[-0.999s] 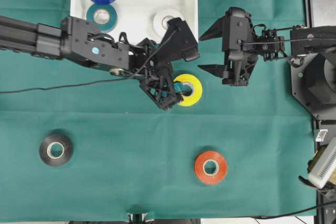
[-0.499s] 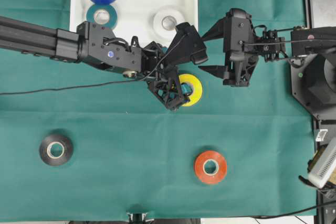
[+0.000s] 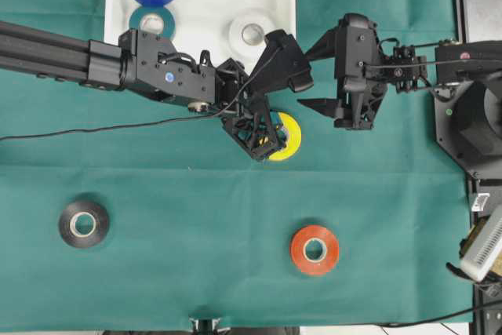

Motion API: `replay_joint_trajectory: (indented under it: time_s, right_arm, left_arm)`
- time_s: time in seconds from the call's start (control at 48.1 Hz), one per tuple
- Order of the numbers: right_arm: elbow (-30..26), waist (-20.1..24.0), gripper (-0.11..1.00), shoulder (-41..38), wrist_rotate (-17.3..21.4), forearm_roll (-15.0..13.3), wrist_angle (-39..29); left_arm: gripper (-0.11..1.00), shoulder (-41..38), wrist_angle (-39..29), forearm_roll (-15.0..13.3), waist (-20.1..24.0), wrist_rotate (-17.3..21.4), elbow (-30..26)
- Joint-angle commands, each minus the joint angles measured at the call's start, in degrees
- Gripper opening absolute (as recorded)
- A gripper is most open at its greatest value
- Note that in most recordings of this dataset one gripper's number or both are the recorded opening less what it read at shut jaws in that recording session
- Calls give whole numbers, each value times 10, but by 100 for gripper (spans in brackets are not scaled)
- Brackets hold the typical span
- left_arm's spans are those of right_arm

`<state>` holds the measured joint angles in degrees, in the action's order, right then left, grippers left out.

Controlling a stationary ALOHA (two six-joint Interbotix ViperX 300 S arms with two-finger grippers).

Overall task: Put the tape alternately from left to right into the white case.
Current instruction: 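Move the left gripper to the yellow tape roll and grip its hole, then carry the yellow roll into the tray's upper right corner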

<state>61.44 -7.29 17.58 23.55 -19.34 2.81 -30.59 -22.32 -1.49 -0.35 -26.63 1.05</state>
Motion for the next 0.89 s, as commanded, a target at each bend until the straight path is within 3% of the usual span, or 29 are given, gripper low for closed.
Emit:
replay_joint_trajectory:
  time_s: [0.0,0.437,0.874]
  right_arm:
    - [-4,-1,58,8,0,0,5]
    - [-3,-1,58,8,0,1,6]
    - [2,-1,58,8,0,1,11]
  left_arm:
    - [28,18,2,2,-3,1,-14]
    - [28,50,-1,4,-11,10,-1]
    - [28,144,-1,7,-4,11,66]
